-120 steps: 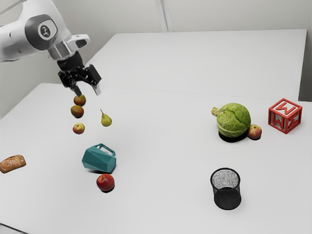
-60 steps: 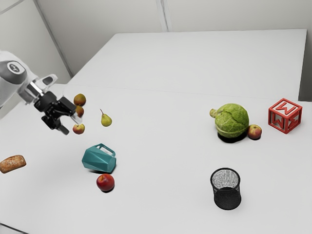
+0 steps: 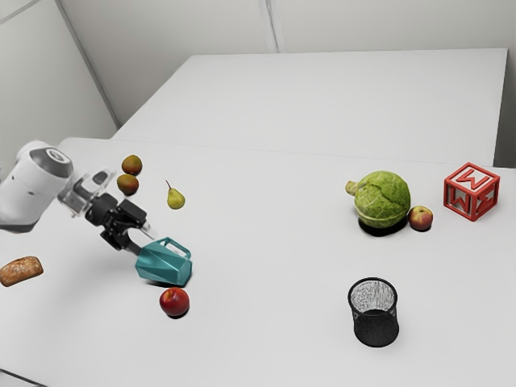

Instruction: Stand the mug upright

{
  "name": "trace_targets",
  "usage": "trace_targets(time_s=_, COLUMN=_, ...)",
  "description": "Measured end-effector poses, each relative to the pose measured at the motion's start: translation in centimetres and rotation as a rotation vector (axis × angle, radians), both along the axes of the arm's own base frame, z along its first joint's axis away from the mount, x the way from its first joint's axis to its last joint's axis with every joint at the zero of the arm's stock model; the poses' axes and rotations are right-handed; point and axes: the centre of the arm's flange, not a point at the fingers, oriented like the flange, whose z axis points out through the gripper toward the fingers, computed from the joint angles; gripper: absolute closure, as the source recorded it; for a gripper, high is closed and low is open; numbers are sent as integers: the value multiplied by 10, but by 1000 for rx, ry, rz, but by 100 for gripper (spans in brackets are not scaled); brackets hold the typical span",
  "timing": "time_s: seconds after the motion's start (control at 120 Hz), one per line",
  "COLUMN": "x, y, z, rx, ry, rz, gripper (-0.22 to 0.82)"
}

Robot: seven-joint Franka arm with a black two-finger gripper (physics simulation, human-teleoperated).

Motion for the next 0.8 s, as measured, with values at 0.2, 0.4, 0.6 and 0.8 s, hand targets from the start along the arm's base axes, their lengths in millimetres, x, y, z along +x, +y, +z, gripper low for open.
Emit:
trace_targets(time_s=0.2, x=-3, y=-4, z=-17, rx=-81, ry=-46, rz=-8, gripper=0)
trace_targets(time_s=0.4, x=-3, y=-9, z=-21, rx=-128, ry=-95, rz=-45, gripper=26)
trace_targets(time_s=0.6, x=-2, y=-12, z=-15, rx=-140, ry=-146, rz=-86, gripper=63)
trace_targets(time_s=0.8, x=1, y=-18, z=6, rx=-132, ry=-212, rz=-131, gripper=73)
